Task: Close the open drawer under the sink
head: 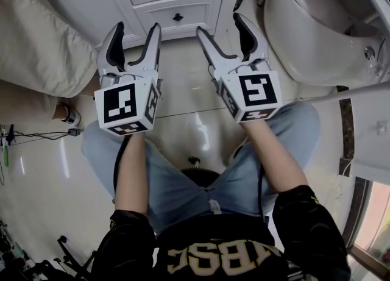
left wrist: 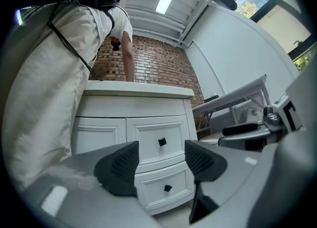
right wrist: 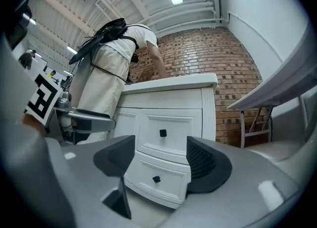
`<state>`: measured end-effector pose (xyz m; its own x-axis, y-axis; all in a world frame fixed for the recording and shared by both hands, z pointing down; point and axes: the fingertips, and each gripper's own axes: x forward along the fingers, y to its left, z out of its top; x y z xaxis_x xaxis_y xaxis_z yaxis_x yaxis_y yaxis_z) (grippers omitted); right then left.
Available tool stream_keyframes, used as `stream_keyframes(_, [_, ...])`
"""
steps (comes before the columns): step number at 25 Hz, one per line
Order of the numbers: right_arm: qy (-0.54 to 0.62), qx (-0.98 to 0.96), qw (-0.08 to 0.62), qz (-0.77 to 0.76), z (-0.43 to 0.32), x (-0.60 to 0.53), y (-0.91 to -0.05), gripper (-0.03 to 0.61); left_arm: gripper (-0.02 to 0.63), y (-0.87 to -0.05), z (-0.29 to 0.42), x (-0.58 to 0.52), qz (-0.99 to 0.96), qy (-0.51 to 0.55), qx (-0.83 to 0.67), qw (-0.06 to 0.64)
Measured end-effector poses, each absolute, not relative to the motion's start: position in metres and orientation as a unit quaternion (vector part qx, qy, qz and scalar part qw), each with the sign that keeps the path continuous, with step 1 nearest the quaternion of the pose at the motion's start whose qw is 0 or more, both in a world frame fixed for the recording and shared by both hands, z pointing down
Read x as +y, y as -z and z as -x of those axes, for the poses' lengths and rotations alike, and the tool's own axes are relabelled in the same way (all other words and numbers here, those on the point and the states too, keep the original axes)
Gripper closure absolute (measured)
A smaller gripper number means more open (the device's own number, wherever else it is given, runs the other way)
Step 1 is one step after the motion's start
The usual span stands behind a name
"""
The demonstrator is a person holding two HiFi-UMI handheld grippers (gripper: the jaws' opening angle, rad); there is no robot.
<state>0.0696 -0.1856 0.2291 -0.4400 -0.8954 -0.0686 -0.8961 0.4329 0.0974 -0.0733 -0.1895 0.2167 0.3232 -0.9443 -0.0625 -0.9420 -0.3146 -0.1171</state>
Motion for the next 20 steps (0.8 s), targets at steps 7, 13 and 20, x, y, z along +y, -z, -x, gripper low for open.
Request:
stream_keyframes(7, [-0.054,0.834,0.000,0.549,-0.081,-0.194,-0.231,0.259,0.321,-0.223,0.075,-0.194,0.807,0.004,0.588,0.055])
stream_keyframes(13, [-0.038,0.822,-0.024,0.568,-0.092,-0.202,-0.242,0.259,0.321,-0.225,0.079,-0.196,0.803,0.004,0.594,0.048])
stream_keyframes(20, [-0.034,0.820,-0.035,0.570,-0.095,-0.207,-0.246,0.255,0.321,-0.228,0.082,-0.198,0.802,0.008,0.595,0.046])
